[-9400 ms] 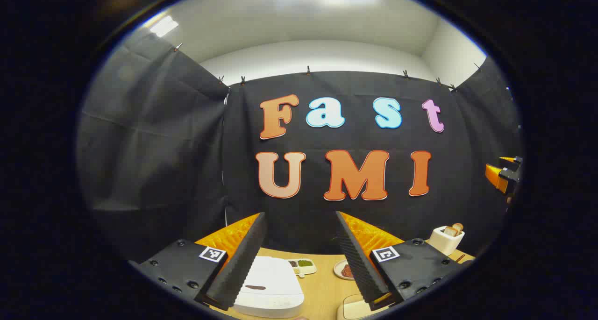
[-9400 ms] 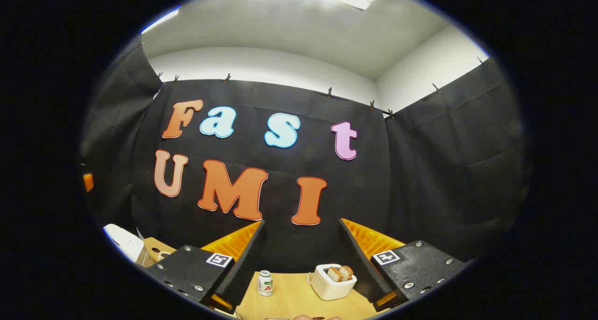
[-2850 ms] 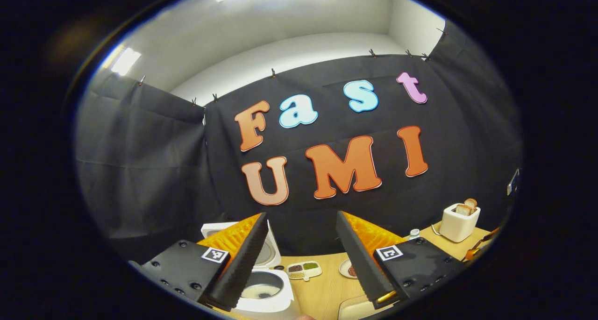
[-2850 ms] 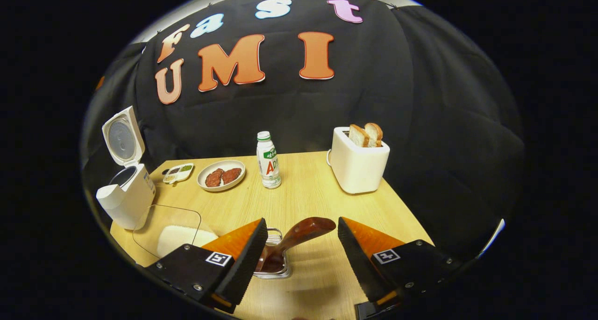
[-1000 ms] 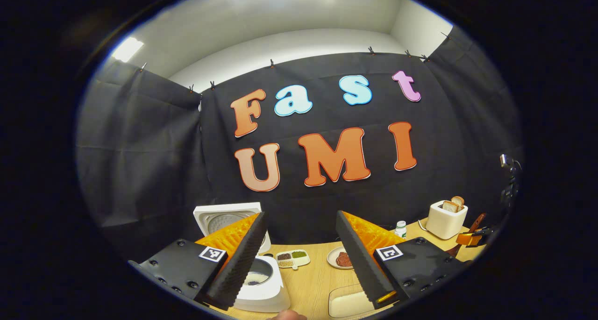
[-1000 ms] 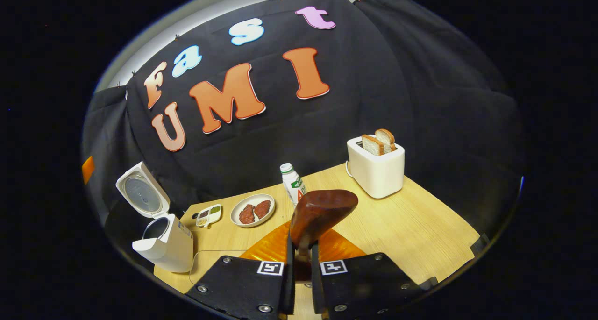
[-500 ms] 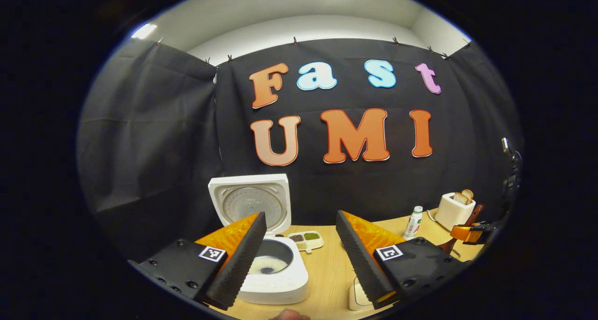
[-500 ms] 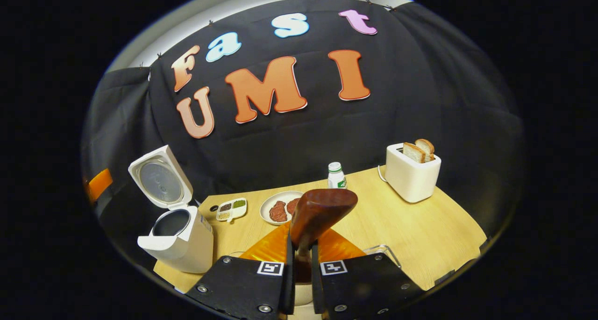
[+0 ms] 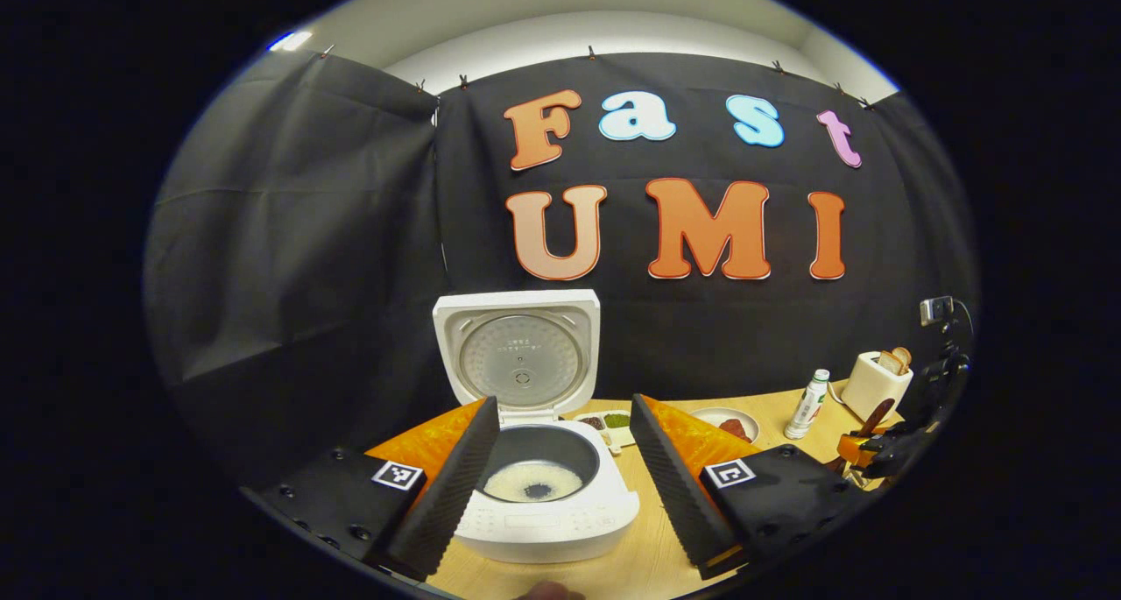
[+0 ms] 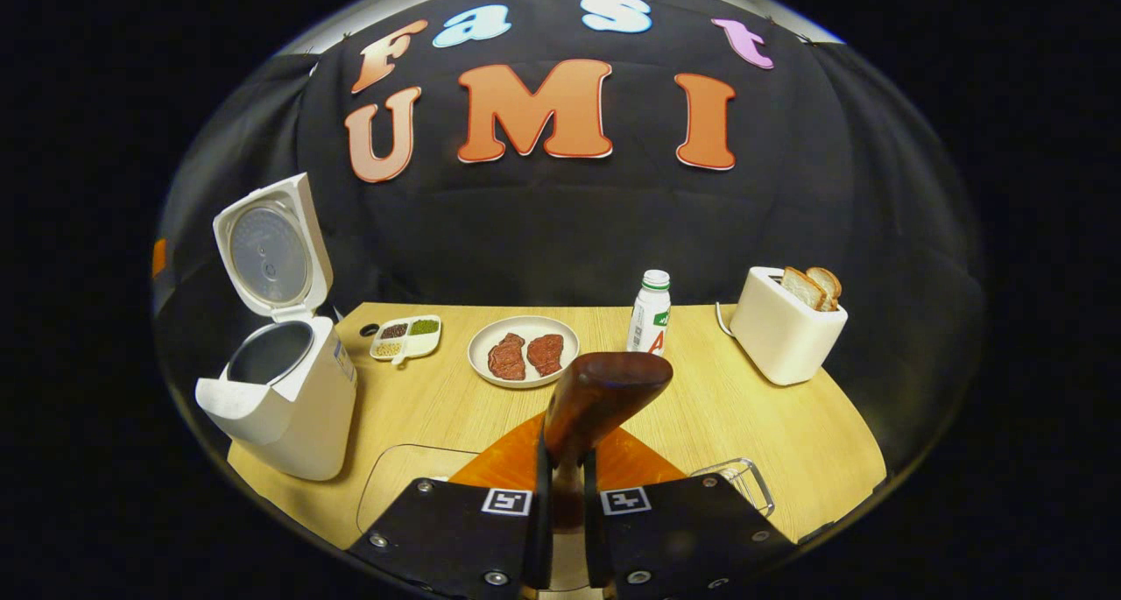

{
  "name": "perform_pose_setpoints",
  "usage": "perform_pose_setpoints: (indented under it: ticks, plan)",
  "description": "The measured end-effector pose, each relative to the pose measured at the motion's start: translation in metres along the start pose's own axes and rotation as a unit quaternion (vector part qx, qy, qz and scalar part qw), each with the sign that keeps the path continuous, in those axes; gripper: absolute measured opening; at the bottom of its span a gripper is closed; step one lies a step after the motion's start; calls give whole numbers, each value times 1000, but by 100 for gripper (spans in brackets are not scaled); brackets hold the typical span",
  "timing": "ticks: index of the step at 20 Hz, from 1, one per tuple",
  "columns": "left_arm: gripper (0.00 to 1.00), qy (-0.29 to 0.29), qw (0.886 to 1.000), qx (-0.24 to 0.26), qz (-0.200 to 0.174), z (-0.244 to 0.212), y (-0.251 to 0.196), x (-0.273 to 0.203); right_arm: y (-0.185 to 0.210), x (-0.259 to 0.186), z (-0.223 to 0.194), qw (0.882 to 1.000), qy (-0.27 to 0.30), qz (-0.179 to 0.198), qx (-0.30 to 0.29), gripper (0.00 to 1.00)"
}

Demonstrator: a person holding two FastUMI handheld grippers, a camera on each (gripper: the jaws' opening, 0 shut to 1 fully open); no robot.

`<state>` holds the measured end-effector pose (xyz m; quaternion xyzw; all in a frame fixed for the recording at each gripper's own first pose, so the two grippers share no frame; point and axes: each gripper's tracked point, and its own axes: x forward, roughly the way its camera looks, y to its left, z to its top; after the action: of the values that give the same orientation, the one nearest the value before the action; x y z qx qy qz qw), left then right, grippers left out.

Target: Close the left gripper, press the button to open the rice cooker; take a wooden spoon from the chopstick holder with the right hand, scoop a spoonful of rice and pour it into the rice cooker, then put the wooden spoon back into the chopstick holder.

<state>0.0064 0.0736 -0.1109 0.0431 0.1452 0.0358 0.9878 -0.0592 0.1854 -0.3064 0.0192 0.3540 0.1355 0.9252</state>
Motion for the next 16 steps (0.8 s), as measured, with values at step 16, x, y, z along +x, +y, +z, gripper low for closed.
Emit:
perform_pose_setpoints:
  ticks: [16]
  plan:
    - [100,30,999,11,10,-20,-7,16,51,11,-53,984,-39,26,-170,11]
